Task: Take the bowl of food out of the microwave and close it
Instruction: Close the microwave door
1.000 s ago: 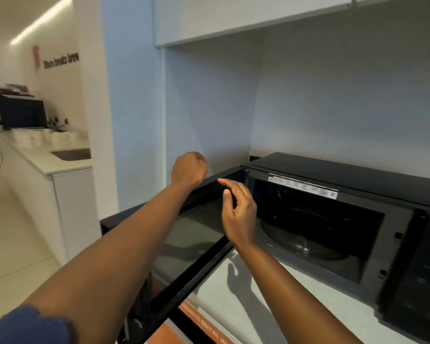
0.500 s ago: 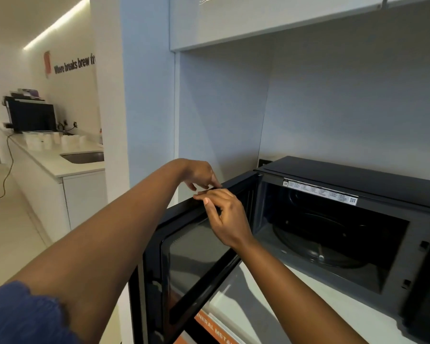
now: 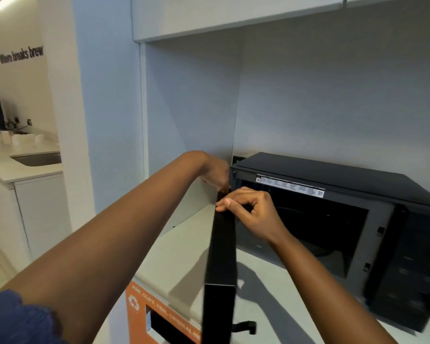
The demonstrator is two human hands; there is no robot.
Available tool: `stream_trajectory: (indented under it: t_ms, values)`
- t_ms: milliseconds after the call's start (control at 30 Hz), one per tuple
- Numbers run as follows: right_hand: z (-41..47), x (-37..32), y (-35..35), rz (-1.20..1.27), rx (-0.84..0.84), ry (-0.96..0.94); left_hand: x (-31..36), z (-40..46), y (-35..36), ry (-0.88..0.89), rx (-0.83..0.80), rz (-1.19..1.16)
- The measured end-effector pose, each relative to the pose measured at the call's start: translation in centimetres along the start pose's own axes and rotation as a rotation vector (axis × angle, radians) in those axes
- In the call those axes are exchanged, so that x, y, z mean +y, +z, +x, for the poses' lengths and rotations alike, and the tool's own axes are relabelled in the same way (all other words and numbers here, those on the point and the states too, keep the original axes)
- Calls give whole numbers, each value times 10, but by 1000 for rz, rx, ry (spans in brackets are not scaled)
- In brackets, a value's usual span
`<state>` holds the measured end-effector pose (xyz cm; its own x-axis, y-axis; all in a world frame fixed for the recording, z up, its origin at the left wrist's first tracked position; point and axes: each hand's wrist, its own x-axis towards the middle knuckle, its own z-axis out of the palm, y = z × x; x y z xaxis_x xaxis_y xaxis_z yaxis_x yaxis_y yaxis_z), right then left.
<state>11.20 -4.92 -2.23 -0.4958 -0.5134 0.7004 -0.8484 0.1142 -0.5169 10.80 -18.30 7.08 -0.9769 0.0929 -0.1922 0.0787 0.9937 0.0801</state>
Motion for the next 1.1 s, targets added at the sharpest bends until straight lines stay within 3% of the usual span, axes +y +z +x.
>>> stream_trajectory:
  t_ms: [400, 633, 800, 900, 1000, 1100]
  values:
    - [-30, 0, -111, -302, -288, 274, 79, 38, 8, 66, 179, 297]
    - [-45, 3, -170, -411, -325, 459, 107, 60, 19, 127, 332, 344]
    - [-55, 24, -183, -570, -248, 453, 125, 74, 34, 108, 533, 466]
    - [-59, 39, -187, -671, -154, 438, 130, 90, 46, 135, 678, 399]
    - [-62, 53, -191, -728, -71, 427, 128, 110, 62, 265, 778, 171]
    - [-63, 65, -195, -770, -15, 428, 125, 130, 77, 379, 615, 9]
